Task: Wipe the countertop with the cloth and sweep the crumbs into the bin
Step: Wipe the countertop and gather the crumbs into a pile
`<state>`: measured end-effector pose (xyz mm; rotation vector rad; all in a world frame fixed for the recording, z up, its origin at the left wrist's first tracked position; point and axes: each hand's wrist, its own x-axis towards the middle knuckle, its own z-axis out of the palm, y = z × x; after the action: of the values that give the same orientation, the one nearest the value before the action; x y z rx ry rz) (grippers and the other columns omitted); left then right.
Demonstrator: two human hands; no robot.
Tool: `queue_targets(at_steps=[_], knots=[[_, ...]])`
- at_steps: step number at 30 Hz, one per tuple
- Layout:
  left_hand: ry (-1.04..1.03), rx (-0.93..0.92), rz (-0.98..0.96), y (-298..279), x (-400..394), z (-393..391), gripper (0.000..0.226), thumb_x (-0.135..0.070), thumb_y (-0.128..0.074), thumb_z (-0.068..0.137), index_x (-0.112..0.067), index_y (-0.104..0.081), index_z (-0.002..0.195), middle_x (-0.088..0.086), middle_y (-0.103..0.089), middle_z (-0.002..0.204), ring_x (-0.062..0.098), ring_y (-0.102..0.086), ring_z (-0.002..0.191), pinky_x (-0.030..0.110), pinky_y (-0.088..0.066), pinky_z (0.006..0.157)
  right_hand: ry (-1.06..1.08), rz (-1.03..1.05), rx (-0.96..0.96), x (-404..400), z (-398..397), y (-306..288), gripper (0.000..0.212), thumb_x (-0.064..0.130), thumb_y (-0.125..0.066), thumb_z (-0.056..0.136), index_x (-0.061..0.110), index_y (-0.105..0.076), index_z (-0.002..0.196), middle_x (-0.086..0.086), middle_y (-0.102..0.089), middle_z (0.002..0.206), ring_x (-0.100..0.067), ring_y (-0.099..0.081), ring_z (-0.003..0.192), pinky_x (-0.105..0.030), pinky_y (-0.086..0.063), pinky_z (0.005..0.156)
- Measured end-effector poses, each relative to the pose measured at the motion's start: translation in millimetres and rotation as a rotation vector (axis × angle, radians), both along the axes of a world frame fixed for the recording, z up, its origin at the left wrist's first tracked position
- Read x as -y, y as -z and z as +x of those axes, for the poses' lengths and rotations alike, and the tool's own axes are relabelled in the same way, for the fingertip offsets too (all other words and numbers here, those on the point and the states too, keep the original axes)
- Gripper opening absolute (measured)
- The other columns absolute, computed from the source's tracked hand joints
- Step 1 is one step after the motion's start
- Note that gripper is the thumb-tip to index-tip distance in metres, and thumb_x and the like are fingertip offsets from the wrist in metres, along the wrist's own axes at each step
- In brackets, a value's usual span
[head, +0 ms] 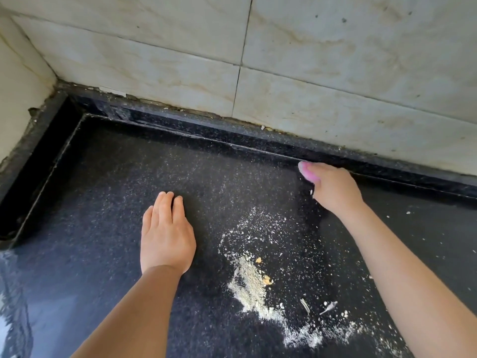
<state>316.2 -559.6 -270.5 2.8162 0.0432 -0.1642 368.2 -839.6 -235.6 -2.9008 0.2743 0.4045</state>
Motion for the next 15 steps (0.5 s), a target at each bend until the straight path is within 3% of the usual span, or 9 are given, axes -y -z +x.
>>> queue_targets(at_steps=[2,4,5,6,8,9,11,13,15], knots=[[0.006,0.000,-0.002,4,-1,1,0.043,-0.007,-0.042,0.091,0.006,-0.039,0.132,0.022,-0.035,0.142,0.035,-0.027,0.135,0.045,-0.016,0.112,0.027,0.054,0.043,-3,-15,2,0.055,-0.004,-0.042,0.088,0.028,-0.045,0.133,0.006,-0.042,0.141,-0.022,-0.047,0.124,-0.029,-0.029,0.109],[0.004,0.033,-0.026,8,-2,1,0.040,-0.001,-0.049,0.086,0.011,-0.047,0.124,0.027,-0.045,0.133,0.040,-0.036,0.129,0.050,-0.026,0.108,0.007,0.172,-0.008,-15,-35,-10,0.053,-0.003,-0.045,0.088,0.030,-0.048,0.130,0.008,-0.048,0.136,-0.013,-0.061,0.105,-0.028,-0.034,0.106],[0.004,0.038,-0.026,9,-2,1,0.039,0.000,-0.051,0.085,0.012,-0.049,0.122,0.028,-0.047,0.130,0.041,-0.038,0.127,0.051,-0.028,0.106,-0.027,0.247,-0.063,-21,-46,-17,0.051,0.000,-0.046,0.089,0.032,-0.050,0.128,0.009,-0.054,0.131,-0.001,-0.063,0.088,-0.021,-0.041,0.098],[0.010,0.038,-0.029,10,-2,0,0.039,0.001,-0.053,0.083,0.013,-0.050,0.120,0.029,-0.048,0.129,0.042,-0.040,0.125,0.052,-0.030,0.105,-0.045,0.345,-0.127,-28,-57,-26,0.045,0.006,-0.047,0.091,0.034,-0.052,0.125,0.011,-0.062,0.120,0.010,-0.058,0.067,-0.010,-0.047,0.080],[0.015,0.056,-0.023,10,-2,0,0.038,0.001,-0.053,0.083,0.013,-0.050,0.120,0.029,-0.048,0.129,0.042,-0.040,0.125,0.052,-0.029,0.104,-0.026,0.475,-0.151,-38,-63,-40,0.033,0.022,-0.046,0.093,0.040,-0.055,0.120,0.022,-0.066,0.083,0.006,-0.046,0.038,-0.004,-0.036,0.041],[0.013,0.059,-0.016,10,-2,0,0.039,0.000,-0.052,0.085,0.012,-0.049,0.121,0.028,-0.047,0.130,0.041,-0.039,0.126,0.050,-0.027,0.106,-0.008,0.472,-0.080,-38,-58,-43,0.031,0.025,-0.046,0.094,0.041,-0.055,0.119,0.028,-0.058,0.066,0.004,-0.045,0.034,-0.005,-0.031,0.036],[0.019,0.053,-0.004,10,-2,-1,0.040,-0.003,-0.047,0.088,0.010,-0.045,0.126,0.026,-0.042,0.135,0.038,-0.033,0.131,0.047,-0.022,0.109,0.041,0.374,0.049,-30,-37,-38,0.031,0.025,-0.045,0.096,0.042,-0.053,0.121,0.029,-0.051,0.060,0.009,-0.052,0.041,-0.003,-0.035,0.041],[0.011,0.046,0.004,9,-3,-1,0.041,-0.005,-0.043,0.090,0.008,-0.042,0.129,0.024,-0.038,0.139,0.035,-0.028,0.134,0.043,-0.017,0.111,0.059,0.201,0.123,-24,-10,-24,0.038,0.015,-0.044,0.096,0.038,-0.050,0.125,0.017,-0.067,0.096,0.002,-0.064,0.084,-0.011,-0.046,0.072],[0.010,0.044,0.002,8,-2,0,0.041,-0.005,-0.043,0.090,0.008,-0.042,0.129,0.023,-0.038,0.139,0.035,-0.028,0.134,0.043,-0.017,0.111,0.043,0.074,0.127,-22,8,-4,0.052,0.000,-0.041,0.089,0.031,-0.047,0.131,0.004,-0.056,0.129,-0.024,-0.048,0.121,-0.031,-0.042,0.098]])
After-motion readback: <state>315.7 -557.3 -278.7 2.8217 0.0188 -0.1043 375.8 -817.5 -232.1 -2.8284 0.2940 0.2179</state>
